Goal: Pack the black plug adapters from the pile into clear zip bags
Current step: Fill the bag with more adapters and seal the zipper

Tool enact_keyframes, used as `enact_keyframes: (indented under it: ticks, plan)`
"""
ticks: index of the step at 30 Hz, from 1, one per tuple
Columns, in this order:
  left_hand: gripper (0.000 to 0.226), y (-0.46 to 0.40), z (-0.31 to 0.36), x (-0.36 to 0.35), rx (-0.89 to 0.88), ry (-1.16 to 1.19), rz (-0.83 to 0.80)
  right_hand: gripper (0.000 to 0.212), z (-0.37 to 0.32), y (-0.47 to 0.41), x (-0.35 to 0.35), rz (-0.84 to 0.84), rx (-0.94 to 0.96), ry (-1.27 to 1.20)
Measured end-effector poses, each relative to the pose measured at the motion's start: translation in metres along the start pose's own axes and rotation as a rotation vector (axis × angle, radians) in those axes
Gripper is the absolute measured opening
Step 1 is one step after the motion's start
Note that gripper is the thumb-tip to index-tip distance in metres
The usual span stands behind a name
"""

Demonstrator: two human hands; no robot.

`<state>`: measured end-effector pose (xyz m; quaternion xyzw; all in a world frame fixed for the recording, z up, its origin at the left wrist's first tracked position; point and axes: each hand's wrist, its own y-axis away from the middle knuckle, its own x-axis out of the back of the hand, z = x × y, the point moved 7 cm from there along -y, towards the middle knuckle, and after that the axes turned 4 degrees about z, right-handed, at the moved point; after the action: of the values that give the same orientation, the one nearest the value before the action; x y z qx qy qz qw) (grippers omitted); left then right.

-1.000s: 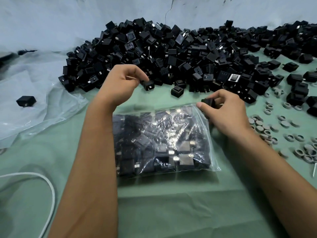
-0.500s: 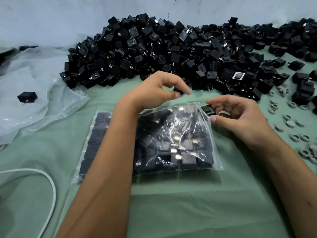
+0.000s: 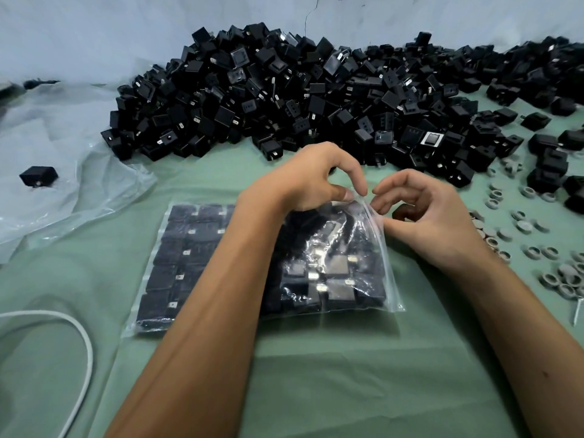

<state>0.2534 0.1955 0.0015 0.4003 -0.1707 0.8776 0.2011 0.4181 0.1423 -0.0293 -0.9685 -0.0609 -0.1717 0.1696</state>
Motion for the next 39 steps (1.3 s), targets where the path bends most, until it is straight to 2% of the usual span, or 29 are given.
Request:
enact_keyframes:
  ticks: [4, 9, 16, 20, 24, 27, 31, 36, 39]
  plan:
    - [0.014, 0.001, -0.001, 0.005, 0.015, 0.035, 0.032, 0.031, -0.002, 0.001, -0.002, 0.036, -0.005, -0.029]
    - [0.016, 0.016, -0.023, 0.041, 0.065, 0.101, 0.153, 0.031, -0.001, 0.001, -0.008, 0.097, -0.021, 0.020]
    - [0.015, 0.070, -0.104, 0.095, 0.419, 0.083, 0.380, 0.028, -0.001, 0.001, -0.011, 0.140, -0.017, 0.125]
    - [0.011, 0.085, -0.118, 0.100, 0.513, 0.129, 0.304, 0.025, -0.005, 0.000, -0.014, 0.089, -0.002, 0.137]
    - [0.006, 0.080, -0.104, 0.089, 0.459, 0.212, 0.198, 0.033, -0.009, 0.002, -0.015, 0.045, 0.006, 0.075]
    - [0.013, 0.079, -0.095, 0.081, 0.423, 0.234, 0.078, 0.041, -0.013, 0.002, -0.016, 0.033, 0.022, 0.059]
    - [0.025, 0.082, -0.092, 0.072, 0.426, 0.224, -0.080, 0.021, -0.001, -0.001, -0.007, 0.174, -0.011, 0.141]
    - [0.028, 0.084, -0.089, 0.072, 0.428, 0.243, -0.083, 0.021, 0.011, -0.003, 0.004, 0.299, -0.038, 0.110]
    - [0.044, 0.083, -0.079, 0.072, 0.403, 0.218, -0.137, 0.020, 0.015, -0.004, 0.005, 0.328, -0.058, 0.109]
